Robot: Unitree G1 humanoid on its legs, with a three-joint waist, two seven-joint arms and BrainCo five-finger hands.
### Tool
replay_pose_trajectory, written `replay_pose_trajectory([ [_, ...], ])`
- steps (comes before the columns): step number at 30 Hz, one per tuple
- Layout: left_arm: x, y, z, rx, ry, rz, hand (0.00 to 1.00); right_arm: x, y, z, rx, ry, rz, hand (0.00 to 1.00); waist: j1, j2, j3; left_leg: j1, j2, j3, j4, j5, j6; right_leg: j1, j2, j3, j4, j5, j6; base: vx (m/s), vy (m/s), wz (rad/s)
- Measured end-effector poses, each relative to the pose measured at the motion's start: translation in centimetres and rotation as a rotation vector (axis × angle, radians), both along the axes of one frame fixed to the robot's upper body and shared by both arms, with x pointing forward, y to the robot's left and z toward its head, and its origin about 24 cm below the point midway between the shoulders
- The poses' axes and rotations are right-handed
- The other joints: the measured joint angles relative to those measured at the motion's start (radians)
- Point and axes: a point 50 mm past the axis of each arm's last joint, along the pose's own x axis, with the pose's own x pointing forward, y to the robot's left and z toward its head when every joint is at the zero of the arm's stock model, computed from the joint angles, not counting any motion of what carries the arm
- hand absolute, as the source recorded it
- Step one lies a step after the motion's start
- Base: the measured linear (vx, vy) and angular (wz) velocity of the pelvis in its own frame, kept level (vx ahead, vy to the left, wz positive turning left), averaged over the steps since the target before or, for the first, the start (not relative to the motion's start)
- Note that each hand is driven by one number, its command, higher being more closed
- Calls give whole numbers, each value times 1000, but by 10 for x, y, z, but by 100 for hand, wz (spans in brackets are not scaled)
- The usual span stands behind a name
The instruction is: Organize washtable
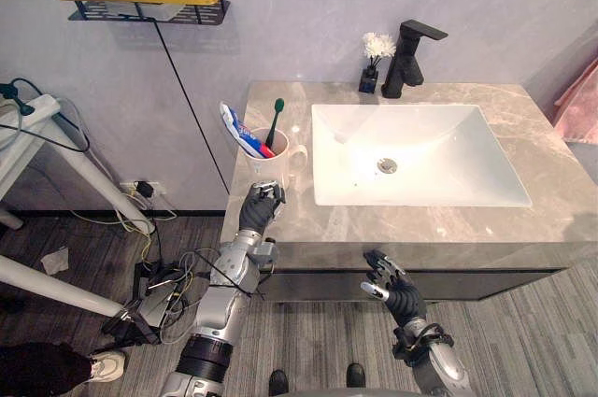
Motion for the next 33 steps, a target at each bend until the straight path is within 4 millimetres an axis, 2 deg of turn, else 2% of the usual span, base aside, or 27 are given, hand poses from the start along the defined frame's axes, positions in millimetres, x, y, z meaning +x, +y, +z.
replay_pose_trajectory([
  [8, 10, 1, 14, 25, -65, -8, 100, 1, -1, 1, -3, -6, -5, 0, -10, -1, 33, -14, 1, 3, 0, 0, 0, -14, -6, 9, 0, 0, 0, 1, 0, -1],
  [25, 17, -1, 26, 53, -124, -9, 100, -1, -3, 0, -5, -1, -9, 0, -10, 2, 63, -25, 1, 8, 0, -5, 1, -30, -6, 17, 3, 0, 0, 2, 0, -1],
  [33, 27, -1, 36, 119, -164, -16, 100, -1, -4, 1, -13, -3, -2, 0, -13, 4, 91, -25, 0, 7, 0, -5, 0, -33, -7, 18, 11, 0, 0, 0, 0, 0],
])
